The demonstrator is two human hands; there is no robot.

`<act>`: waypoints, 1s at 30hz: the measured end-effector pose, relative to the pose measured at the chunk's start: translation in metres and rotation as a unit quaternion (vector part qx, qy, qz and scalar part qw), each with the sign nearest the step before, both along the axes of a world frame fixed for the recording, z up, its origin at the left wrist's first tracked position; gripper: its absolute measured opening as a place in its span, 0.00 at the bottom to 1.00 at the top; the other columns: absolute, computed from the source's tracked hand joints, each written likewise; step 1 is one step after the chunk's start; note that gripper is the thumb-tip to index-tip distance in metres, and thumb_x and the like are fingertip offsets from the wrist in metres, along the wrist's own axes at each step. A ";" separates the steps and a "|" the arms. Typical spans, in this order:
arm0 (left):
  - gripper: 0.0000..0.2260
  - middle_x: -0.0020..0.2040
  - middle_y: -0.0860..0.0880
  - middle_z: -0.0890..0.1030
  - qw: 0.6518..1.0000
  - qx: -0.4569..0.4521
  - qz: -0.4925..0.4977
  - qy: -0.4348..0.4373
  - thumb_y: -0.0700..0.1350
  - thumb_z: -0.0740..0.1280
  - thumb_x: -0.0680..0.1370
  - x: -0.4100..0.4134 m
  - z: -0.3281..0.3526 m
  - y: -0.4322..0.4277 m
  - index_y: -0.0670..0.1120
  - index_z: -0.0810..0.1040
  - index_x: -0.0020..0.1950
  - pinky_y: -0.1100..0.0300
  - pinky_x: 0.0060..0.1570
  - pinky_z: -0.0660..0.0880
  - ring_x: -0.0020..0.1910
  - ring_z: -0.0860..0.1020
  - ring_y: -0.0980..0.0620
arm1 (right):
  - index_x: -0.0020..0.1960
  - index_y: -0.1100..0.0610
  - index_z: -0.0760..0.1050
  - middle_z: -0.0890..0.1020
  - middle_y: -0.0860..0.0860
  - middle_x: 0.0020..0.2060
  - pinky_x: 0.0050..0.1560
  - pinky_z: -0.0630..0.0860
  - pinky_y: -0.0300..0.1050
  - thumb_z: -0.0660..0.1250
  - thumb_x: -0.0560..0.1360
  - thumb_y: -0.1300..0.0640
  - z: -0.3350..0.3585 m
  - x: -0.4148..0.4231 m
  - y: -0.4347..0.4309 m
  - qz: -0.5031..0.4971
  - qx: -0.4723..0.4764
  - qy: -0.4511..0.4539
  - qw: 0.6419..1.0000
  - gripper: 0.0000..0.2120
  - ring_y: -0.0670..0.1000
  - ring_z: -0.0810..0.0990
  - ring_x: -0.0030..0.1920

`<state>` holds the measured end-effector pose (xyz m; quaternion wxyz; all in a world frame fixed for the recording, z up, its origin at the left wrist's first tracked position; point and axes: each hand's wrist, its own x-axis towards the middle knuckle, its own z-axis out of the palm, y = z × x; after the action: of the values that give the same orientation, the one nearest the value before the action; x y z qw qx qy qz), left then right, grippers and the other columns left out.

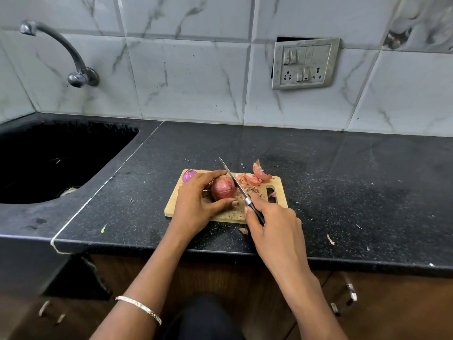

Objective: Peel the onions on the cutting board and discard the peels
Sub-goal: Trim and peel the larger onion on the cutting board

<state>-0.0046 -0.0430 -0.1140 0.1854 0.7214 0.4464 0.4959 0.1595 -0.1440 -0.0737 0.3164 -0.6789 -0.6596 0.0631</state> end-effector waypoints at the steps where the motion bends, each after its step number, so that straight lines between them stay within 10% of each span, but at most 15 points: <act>1: 0.32 0.59 0.54 0.82 1.000 0.000 0.002 0.001 0.61 0.80 0.64 0.000 0.000 0.000 0.53 0.81 0.66 0.53 0.60 0.80 0.57 0.81 0.57 | 0.74 0.43 0.71 0.85 0.51 0.47 0.46 0.74 0.50 0.61 0.83 0.47 0.001 -0.002 0.004 0.000 0.000 0.006 1.000 0.20 0.56 0.82 0.49; 30: 0.34 0.55 0.56 0.84 0.998 -0.045 0.016 -0.035 0.62 0.78 0.62 0.004 0.008 -0.004 0.51 0.82 0.66 0.61 0.57 0.81 0.53 0.82 0.62 | 0.73 0.41 0.71 0.81 0.49 0.43 0.42 0.69 0.49 0.60 0.82 0.47 0.002 0.003 -0.007 -0.013 -0.024 -0.015 1.000 0.19 0.56 0.81 0.47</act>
<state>-0.0006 -0.0475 -0.1065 0.2252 0.6873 0.4725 0.5036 0.1621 -0.1512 -0.0720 0.2912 -0.6953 -0.6539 0.0648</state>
